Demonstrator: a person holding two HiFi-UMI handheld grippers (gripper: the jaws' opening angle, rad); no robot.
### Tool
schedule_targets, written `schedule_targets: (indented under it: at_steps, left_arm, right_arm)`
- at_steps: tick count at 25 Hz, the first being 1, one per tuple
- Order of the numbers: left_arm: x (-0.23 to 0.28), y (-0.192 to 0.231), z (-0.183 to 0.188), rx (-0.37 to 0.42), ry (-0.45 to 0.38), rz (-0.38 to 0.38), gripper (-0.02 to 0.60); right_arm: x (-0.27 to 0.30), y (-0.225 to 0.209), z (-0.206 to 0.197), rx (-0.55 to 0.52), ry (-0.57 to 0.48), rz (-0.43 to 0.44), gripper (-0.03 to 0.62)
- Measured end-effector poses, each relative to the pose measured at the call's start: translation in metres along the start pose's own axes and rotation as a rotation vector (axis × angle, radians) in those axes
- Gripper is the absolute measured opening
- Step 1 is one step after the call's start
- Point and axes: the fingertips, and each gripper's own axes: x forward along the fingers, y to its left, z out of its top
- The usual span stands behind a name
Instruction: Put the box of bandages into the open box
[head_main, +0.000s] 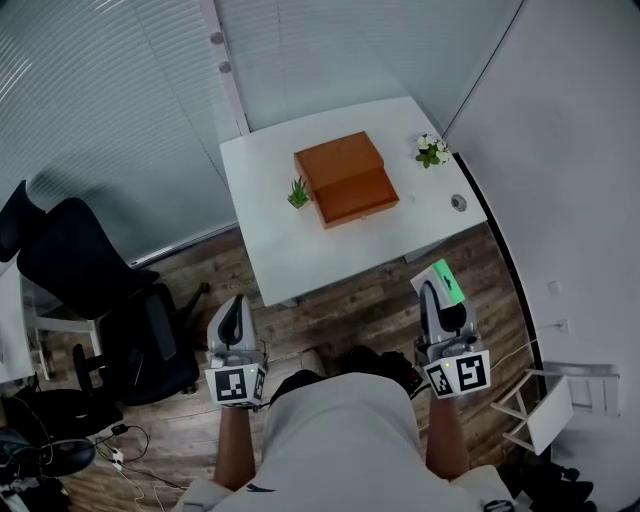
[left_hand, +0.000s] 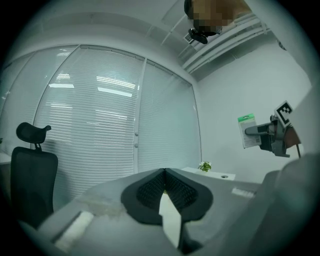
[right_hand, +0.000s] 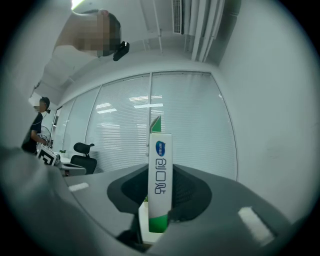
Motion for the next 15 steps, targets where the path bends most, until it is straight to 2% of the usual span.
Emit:
schedule_targets:
  at_steps: [6, 15]
  left_arm:
    - [0.021, 0.009, -0.003, 0.001, 0.003, -0.004, 0.005]
    - [0.075, 0.019, -0.005, -0.023, 0.006, 0.094, 0.005]
  right_arm:
    - [0.03, -0.012, -0.008, -0.006, 0.018, -0.003, 0.092]
    - [0.104, -0.053, -0.024, -0.024, 0.056, 0.089, 0.092]
